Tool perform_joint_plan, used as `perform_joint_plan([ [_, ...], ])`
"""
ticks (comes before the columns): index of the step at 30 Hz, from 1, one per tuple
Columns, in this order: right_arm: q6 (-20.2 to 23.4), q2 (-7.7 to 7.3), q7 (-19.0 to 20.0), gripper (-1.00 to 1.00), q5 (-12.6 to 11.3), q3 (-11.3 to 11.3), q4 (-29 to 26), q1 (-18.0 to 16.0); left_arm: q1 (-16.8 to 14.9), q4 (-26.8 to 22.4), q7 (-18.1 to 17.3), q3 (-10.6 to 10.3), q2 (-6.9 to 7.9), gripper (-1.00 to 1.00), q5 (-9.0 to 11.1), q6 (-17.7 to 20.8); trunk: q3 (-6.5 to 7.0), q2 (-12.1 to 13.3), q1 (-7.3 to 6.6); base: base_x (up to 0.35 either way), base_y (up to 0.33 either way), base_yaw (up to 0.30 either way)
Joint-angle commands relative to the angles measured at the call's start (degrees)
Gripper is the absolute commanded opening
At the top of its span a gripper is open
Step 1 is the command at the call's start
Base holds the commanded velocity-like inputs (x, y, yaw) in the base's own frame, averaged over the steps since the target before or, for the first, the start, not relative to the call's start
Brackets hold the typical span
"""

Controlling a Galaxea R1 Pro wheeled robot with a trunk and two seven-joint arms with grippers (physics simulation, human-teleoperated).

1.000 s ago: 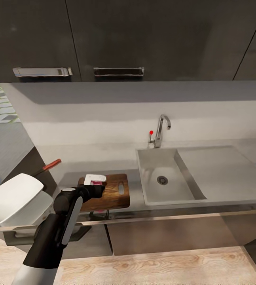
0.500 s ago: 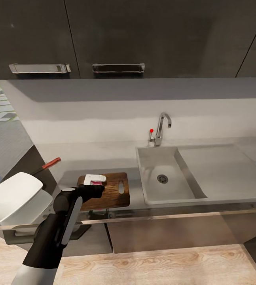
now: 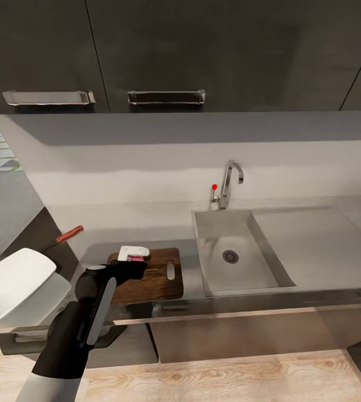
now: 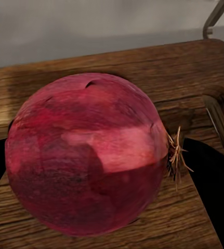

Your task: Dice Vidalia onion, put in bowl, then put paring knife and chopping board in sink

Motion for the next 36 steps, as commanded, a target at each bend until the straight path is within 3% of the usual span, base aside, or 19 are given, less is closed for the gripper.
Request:
perform_joint_plan([
  [1, -0.07, 0.0, 0.02, 1.0, -0.12, 0.03, -0.08, 0.02, -0.04, -0.05, 0.09, 0.03, -0.02, -1.0, 0.33, 0.27, -0.12, -0.1, 0.03, 0.006, 0.0, 0.0],
  [20, -0.07, 0.0, 0.02, 1.0, -0.12, 0.04, -0.08, 0.03, -0.04, -0.05, 0.09, 0.03, 0.07, -1.0, 0.3, 0.27, -1.0, -0.1, 0.03, 0.0, 0.0, 0.0],
  [36, -0.07, 0.01, 0.02, 1.0, -0.12, 0.04, -0.08, 0.02, -0.04, -0.05, 0.09, 0.03, 0.07, -1.0, 0.24, 0.27, 0.23, -0.1, 0.03, 0.0, 0.0, 0.0],
])
